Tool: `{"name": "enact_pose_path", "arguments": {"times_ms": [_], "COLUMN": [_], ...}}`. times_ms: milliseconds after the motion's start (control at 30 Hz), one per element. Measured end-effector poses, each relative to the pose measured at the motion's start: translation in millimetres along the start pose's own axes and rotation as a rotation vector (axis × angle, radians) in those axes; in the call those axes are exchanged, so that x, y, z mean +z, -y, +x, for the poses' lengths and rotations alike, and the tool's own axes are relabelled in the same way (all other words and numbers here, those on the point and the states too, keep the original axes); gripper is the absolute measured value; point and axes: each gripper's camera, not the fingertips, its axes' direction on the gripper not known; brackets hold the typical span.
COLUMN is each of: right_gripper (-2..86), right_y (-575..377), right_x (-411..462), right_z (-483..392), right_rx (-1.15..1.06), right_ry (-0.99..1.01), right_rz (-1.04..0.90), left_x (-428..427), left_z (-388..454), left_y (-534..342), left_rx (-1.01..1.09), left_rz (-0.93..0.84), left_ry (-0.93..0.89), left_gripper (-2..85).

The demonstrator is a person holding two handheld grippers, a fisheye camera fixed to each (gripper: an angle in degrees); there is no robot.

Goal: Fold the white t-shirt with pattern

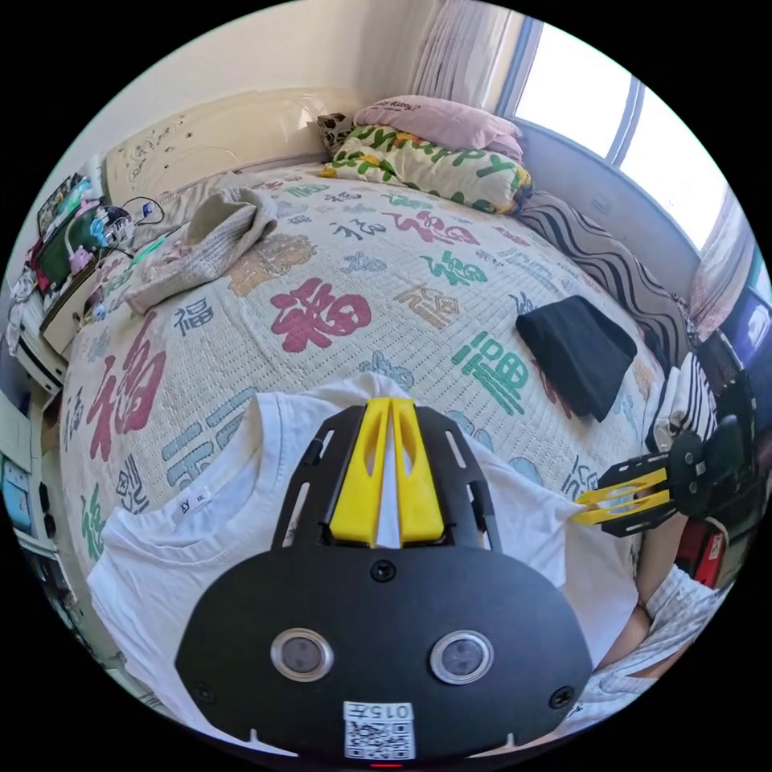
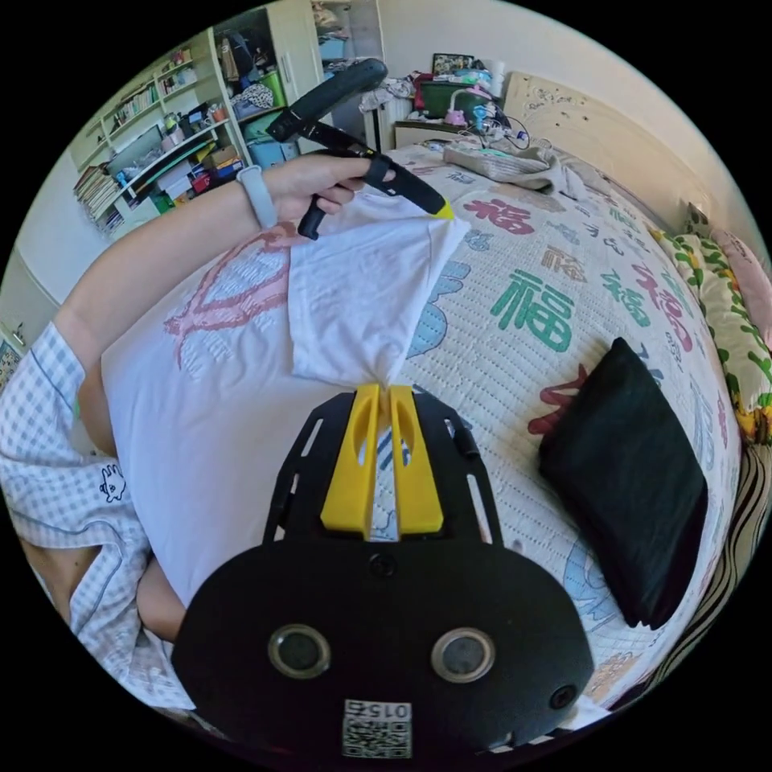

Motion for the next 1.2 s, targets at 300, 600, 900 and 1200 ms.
{"name": "enact_pose_path", "arguments": {"times_ms": [300,600,900,1200], "right_gripper": [8.0,7.2,4.2,4.0], "right_y": [-4,19,24,83], "right_x": [25,93,168,194], "right_z": [11,-55,-82,-146], "right_rx": [0.051,-0.195,-0.252,-0.241], "right_ry": [-0.009,-0.010,-0.158,0.039], "right_rz": [0.078,0.076,0.014,0.257], "left_x": [-9,-92,-118,-360], "left_z": [-2,-7,-40,-171], "left_y": [14,-62,-110,-300], "left_rx": [-0.062,0.119,0.049,-0.279], "left_rz": [0.088,-0.003,-0.059,0.311], "left_ry": [-0.006,-0.056,-0.028,0.208], "left_gripper": [1.4,4.0,3.2,7.2]}}
